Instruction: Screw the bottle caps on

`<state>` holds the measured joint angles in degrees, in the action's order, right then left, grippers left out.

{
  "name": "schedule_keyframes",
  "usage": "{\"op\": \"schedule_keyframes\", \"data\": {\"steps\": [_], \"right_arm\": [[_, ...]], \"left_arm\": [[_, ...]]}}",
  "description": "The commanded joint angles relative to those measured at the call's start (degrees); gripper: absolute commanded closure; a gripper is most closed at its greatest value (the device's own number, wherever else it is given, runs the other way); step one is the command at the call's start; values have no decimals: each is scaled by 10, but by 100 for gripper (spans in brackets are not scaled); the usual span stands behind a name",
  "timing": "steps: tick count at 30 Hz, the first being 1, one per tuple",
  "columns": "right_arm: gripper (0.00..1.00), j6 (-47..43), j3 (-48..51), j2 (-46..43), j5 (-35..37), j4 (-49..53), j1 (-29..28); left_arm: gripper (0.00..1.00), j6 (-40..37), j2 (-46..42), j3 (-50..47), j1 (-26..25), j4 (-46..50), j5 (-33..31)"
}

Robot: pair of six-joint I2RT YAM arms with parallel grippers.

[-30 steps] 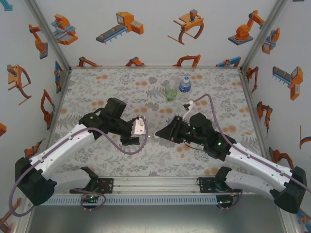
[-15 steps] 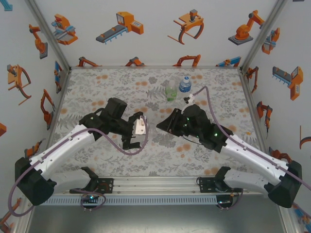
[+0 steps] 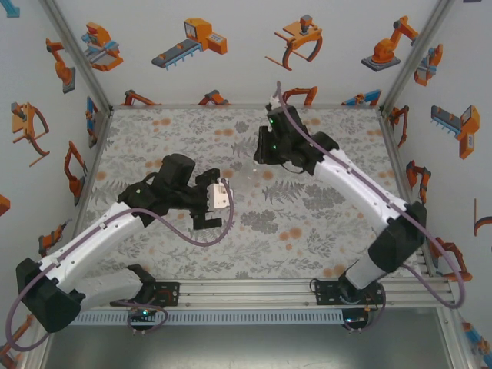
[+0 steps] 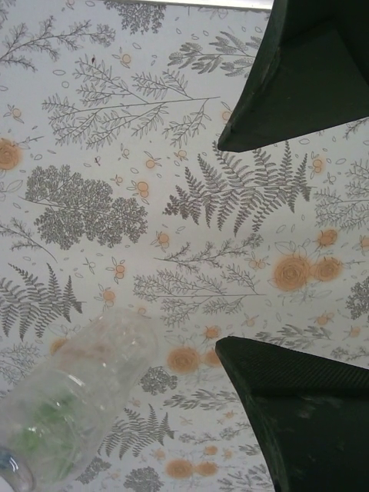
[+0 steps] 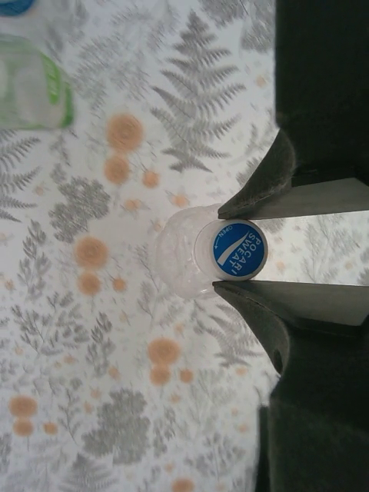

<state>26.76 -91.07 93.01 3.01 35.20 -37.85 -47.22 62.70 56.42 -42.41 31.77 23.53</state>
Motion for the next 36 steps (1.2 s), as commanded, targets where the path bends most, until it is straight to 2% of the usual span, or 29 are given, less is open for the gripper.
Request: {"op": "schedule_keyframes", "data": {"steps": [1, 10, 16, 22, 28, 30, 34, 36], "right_arm": [[100, -105, -77, 64, 9, 51, 17], [100, -165, -227, 211, 5, 50, 40], [100, -184, -286, 274, 15, 32, 45], [100, -194, -314, 311, 20, 30, 46], [100, -189, -298, 308, 16, 18, 46], [91, -190, -289, 304, 13, 10, 46], [61, -191, -290, 299, 6, 7, 46], [53, -190, -291, 295, 5, 7, 46]], "left_arm": [[3, 6, -5, -13, -4, -10, -10], [3, 9, 17, -9, -3, -10, 3], [3, 11, 25, -7, -3, -10, 6], [3, 11, 29, -7, -4, -10, 10], [3, 12, 36, -7, -3, -10, 10], [3, 12, 38, -6, -3, -10, 12], [3, 13, 38, -6, -4, -10, 13], [3, 14, 37, -4, -3, -9, 13]]}}
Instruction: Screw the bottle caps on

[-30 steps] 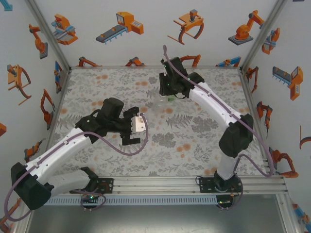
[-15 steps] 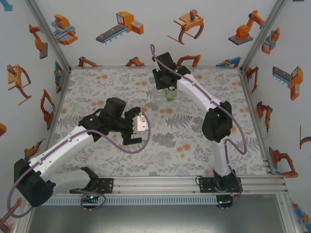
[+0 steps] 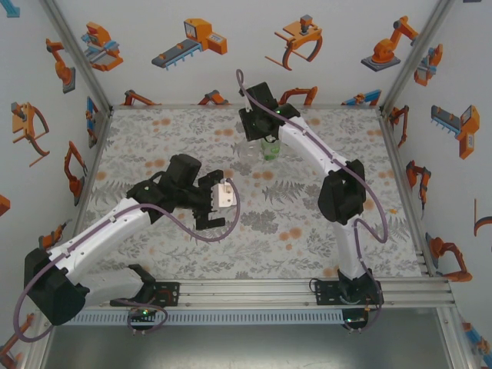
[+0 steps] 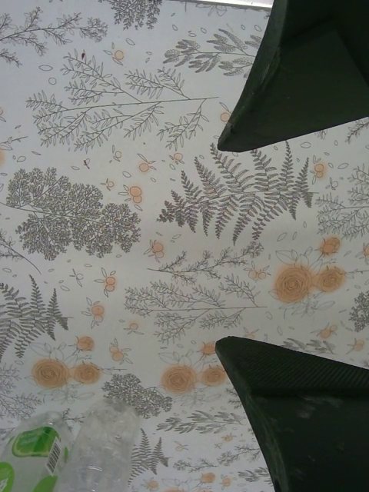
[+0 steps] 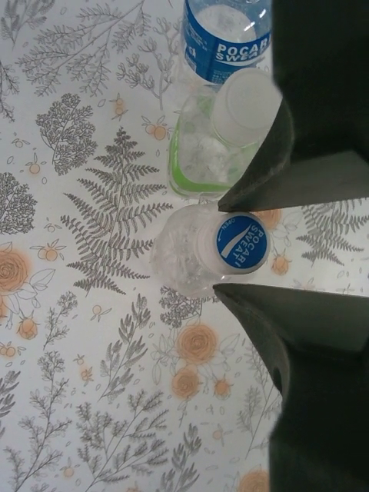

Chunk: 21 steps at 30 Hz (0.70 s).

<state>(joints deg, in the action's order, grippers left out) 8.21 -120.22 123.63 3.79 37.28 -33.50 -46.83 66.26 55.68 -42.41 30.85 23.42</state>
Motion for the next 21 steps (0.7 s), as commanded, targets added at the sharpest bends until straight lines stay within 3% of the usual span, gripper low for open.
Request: {"op": "schedule_keyframes", "data": {"steps": [1, 5, 11, 17, 21], "right_arm": [[53, -5, -2, -13, -3, -14, 3], [49, -6, -9, -30, 5, -6, 3], [27, -21, 29, -93, 52, -4, 6], [3, -27, 161, -198, 111, -44, 25], [1, -20, 287, -281, 132, -95, 54]], "left_arm": [[3, 10, -1, 3, -3, -1, 12], [3, 17, -6, -1, -2, -11, 0], [3, 47, -2, 1, 5, -35, -36], [3, 133, 31, 61, 17, -48, -111], [3, 211, 36, 59, 33, -85, -156]]}}
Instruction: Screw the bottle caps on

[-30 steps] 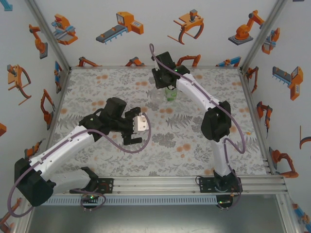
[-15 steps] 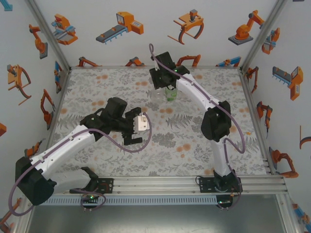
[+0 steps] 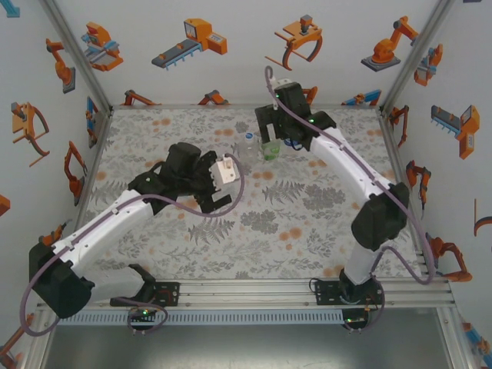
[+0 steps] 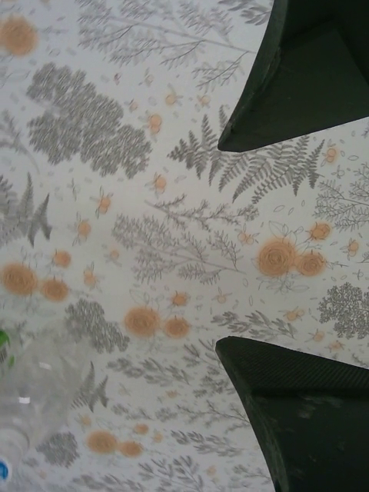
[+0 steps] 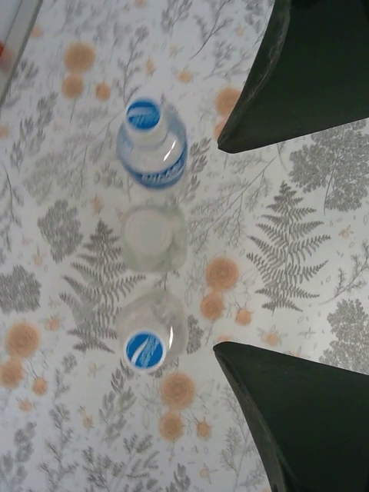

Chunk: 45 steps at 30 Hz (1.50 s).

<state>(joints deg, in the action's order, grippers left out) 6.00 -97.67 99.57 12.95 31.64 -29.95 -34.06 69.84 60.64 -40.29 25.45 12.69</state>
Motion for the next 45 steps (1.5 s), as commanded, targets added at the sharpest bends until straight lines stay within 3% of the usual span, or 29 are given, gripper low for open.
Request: {"op": "schedule_keyframes", "data": {"steps": [1, 5, 11, 18, 27, 30, 35, 38, 41, 45], "right_arm": [[1, 3, 92, -59, 44, -52, 26], [1, 0, 230, -125, 58, -126, 71], [1, -12, 425, -179, 65, -309, 146], [1, -32, 558, -151, 73, -496, 197], [1, -65, 554, -129, 71, -544, 221], [1, -66, 558, -137, 61, -534, 234], [1, -66, 582, -149, 49, -513, 245], [1, -45, 634, -141, 31, -591, 263], [1, -40, 679, -125, 29, -678, 270], [1, -32, 697, -134, -5, -697, 284]], "left_arm": [[3, 101, -5, 1, 20, -44, -57], [3, 174, -40, -74, 74, -118, -98], [3, 207, -83, -206, 138, -225, -199], [3, 224, -68, -326, 224, -388, -209], [3, 246, 13, -409, 337, -625, -112], [3, 282, 51, -405, 370, -648, -81], [3, 292, 87, -370, 376, -628, -39], [3, 294, 117, -380, 376, -681, -31], [3, 304, 123, -375, 389, -675, -17], [3, 316, 137, -390, 407, -720, 15]]}}
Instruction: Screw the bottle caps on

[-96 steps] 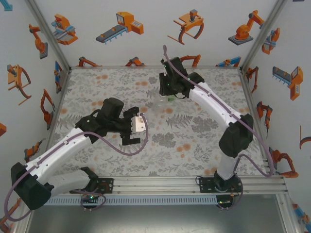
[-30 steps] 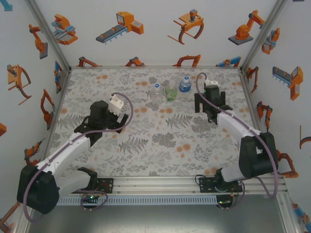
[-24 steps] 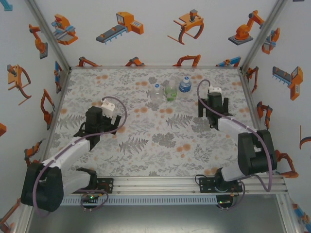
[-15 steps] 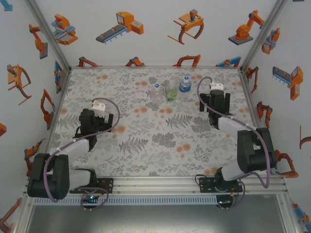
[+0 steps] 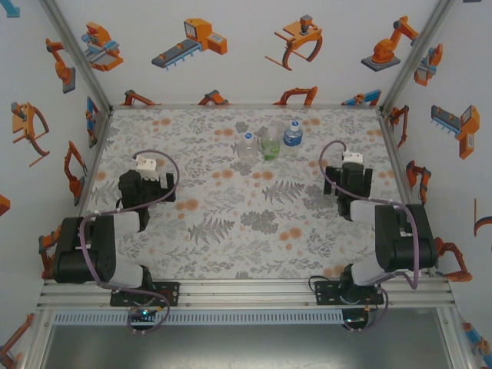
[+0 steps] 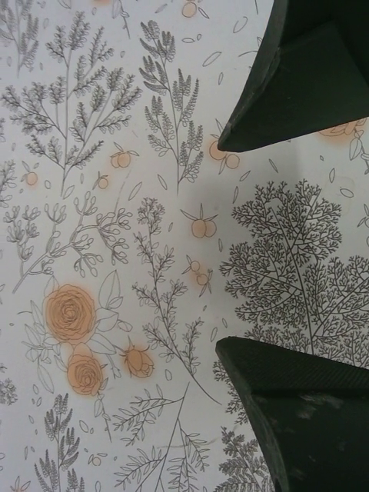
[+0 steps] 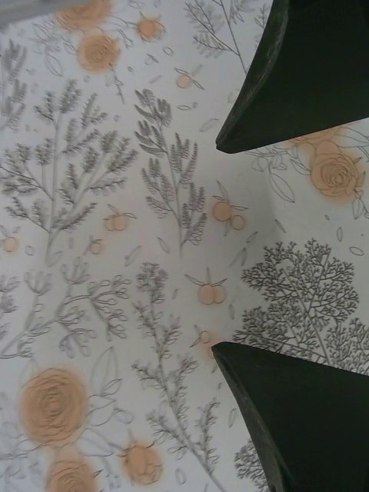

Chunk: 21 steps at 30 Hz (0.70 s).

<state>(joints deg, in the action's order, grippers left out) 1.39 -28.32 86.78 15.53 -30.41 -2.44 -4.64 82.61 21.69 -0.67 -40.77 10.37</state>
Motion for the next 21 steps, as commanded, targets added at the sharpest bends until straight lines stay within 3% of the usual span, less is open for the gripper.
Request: {"op": "schedule_keyframes", "data": {"steps": [1, 5, 9, 12, 14, 17, 19, 21], "right_arm": [[1, 14, 8, -8, -51, -83, 15], [1, 17, 23, -4, -147, -111, 45], [1, 15, 75, 15, -181, -218, 54], [1, 10, 75, 15, -195, -221, 54], [1, 11, 75, 15, -195, -221, 54], [1, 19, 74, 15, -170, -218, 54], [1, 48, 74, 15, -99, -215, 54], [1, 49, 81, 13, -90, -225, 54]], "left_arm": [[3, 25, 12, -3, 12, -68, 34], [3, 26, 14, 7, 12, -52, 31], [3, 27, 17, 10, 12, -44, 27], [3, 26, 14, -7, 10, -73, 22], [3, 23, 12, -30, 3, -113, 5], [3, 26, 75, -74, 4, -273, 20], [3, 17, 37, -49, 3, -157, 18], [3, 25, 61, -44, 4, -195, 8]]}}
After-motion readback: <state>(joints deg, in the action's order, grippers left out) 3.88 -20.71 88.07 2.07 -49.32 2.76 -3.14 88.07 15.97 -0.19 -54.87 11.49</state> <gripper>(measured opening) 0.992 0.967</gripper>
